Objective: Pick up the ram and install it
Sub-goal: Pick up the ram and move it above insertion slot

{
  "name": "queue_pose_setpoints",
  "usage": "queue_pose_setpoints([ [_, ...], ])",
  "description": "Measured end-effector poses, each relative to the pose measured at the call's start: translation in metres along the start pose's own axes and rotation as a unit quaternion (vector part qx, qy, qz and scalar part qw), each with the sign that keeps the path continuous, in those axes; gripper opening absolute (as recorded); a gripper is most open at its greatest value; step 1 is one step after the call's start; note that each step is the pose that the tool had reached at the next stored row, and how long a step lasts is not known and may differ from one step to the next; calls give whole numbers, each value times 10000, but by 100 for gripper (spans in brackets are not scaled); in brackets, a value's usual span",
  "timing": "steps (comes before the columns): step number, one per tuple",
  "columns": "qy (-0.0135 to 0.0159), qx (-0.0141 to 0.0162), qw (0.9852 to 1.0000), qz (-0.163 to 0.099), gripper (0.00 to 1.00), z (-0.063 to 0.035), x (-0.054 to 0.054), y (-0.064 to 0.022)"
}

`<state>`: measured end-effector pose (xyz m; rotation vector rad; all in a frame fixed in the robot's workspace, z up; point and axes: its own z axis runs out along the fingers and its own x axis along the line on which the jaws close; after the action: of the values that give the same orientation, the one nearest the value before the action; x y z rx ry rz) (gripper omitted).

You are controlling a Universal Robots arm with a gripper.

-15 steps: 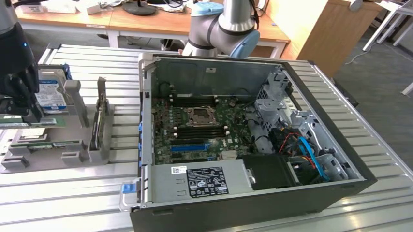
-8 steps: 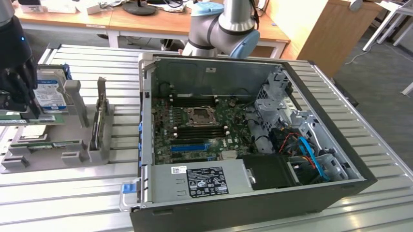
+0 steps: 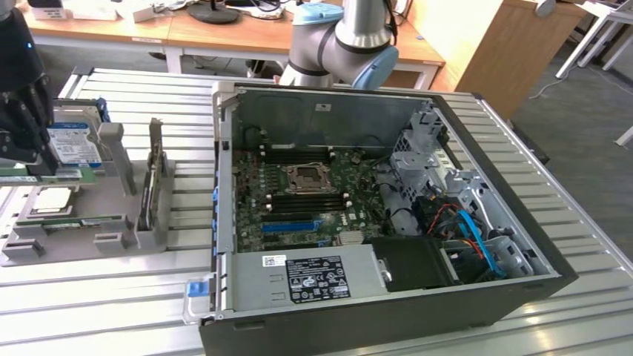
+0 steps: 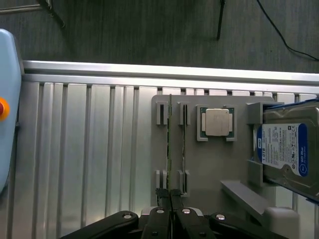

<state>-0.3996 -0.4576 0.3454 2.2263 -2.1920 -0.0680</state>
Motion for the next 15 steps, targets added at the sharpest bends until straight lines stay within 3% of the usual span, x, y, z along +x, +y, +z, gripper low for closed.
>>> queue_pose_setpoints([
  [12,0,-4,10000,0,12,-231,-4,-11],
  [15,0,-7,10000,0,12,-339,-6,-18],
])
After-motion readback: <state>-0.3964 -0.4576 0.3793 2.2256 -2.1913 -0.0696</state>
